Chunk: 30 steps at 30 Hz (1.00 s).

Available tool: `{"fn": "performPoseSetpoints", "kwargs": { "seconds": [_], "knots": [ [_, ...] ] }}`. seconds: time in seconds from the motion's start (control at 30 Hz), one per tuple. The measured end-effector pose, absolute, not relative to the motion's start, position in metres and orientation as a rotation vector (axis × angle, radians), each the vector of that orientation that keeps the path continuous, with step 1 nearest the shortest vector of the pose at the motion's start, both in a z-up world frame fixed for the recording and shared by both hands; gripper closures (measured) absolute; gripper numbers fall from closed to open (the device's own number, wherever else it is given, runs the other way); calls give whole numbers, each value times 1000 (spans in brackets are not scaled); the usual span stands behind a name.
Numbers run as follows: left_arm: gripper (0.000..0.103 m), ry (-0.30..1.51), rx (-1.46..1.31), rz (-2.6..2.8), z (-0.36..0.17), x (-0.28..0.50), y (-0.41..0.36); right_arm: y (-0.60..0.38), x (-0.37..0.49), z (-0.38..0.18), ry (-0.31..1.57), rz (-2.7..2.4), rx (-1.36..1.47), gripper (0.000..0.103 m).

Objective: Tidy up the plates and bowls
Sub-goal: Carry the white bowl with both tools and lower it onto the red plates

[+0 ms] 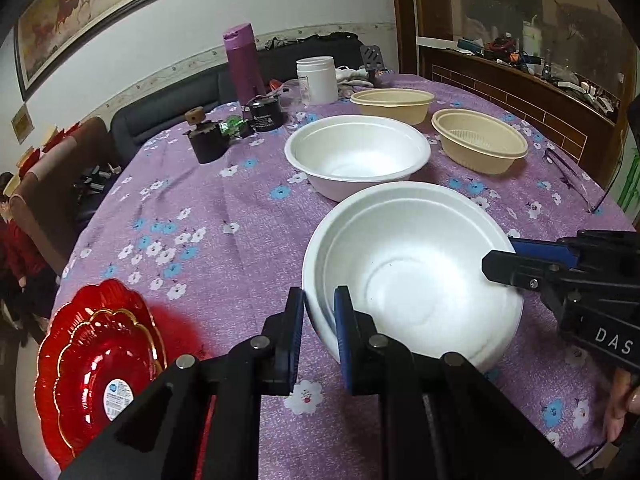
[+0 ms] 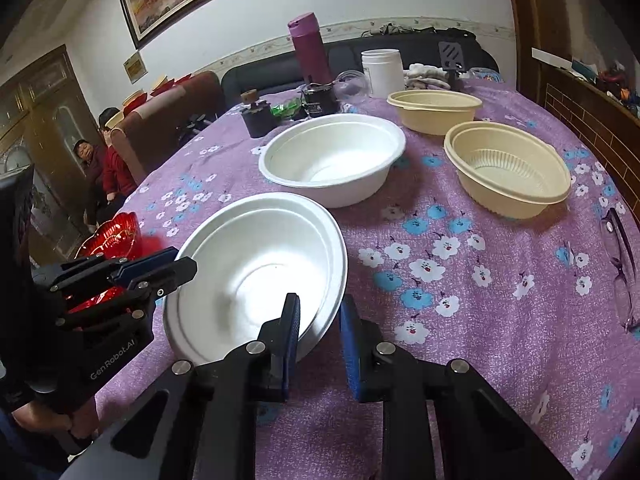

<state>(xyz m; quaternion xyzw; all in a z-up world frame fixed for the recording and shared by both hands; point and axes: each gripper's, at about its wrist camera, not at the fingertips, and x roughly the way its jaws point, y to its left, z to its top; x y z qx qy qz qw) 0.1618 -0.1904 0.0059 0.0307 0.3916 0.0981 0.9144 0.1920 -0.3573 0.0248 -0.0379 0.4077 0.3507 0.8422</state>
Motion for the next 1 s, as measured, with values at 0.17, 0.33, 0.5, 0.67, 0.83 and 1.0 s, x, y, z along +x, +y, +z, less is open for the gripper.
{"fn": "performPoseSetpoints", "kwargs": {
  "seconds": [0.17,0.33,0.5,0.67,0.83,1.0],
  "knots": [
    [88,795,75,213,7,157,-189,-354,190,26,860,746,-78,81],
    [87,785,80,224,9,153,-187,-351,188,27,859,751,-81,81],
    [87,774,83,235,12,148,-185,-347,186,29,858,755,-83,81],
    [87,762,85,244,15,144,-183,-343,183,31,855,759,-86,81],
    [87,754,76,251,18,140,-179,-339,182,35,850,763,-85,81],
    [87,750,63,262,20,138,-172,-333,179,38,844,772,-94,81]
  ]
}}
